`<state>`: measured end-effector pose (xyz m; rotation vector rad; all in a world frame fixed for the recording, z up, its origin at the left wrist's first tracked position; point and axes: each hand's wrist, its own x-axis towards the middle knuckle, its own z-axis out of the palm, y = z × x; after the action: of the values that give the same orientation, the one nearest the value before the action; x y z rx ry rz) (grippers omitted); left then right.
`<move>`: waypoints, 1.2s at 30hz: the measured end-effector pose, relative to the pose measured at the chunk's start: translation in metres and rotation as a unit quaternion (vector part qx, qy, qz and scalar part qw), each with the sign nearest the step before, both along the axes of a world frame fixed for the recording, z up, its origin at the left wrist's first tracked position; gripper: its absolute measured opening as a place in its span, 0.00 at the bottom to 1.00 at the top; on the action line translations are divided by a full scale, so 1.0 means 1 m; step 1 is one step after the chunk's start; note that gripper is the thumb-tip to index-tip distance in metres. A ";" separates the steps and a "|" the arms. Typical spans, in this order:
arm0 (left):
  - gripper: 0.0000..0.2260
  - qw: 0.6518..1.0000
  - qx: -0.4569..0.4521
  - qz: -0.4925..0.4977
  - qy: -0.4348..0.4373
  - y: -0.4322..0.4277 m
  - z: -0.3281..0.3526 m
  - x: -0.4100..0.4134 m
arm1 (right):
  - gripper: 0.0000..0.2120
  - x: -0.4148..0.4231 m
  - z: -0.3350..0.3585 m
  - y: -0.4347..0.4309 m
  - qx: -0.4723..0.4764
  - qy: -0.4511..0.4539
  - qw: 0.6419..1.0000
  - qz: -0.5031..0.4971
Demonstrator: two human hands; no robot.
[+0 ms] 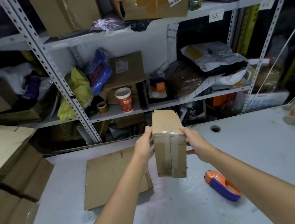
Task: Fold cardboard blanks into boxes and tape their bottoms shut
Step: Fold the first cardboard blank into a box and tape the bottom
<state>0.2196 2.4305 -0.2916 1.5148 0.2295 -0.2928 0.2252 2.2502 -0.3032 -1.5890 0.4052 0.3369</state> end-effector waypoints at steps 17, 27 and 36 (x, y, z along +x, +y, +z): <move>0.27 0.986 0.160 0.008 -0.055 -0.015 -0.007 0.003 | 0.16 -0.010 -0.006 0.007 -0.019 -0.029 0.999 0.022; 0.24 0.984 0.162 -0.028 -0.062 -0.017 -0.016 -0.004 | 0.20 -0.005 -0.022 0.007 -0.045 -0.008 0.999 0.019; 0.18 0.985 0.169 0.027 -0.037 -0.003 -0.016 0.005 | 0.43 -0.012 -0.026 0.000 -0.047 -0.055 0.988 0.136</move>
<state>0.2251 2.4271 -0.3080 1.8482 0.2692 -0.1581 0.2131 2.2498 -0.3288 -1.7503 0.1191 0.4403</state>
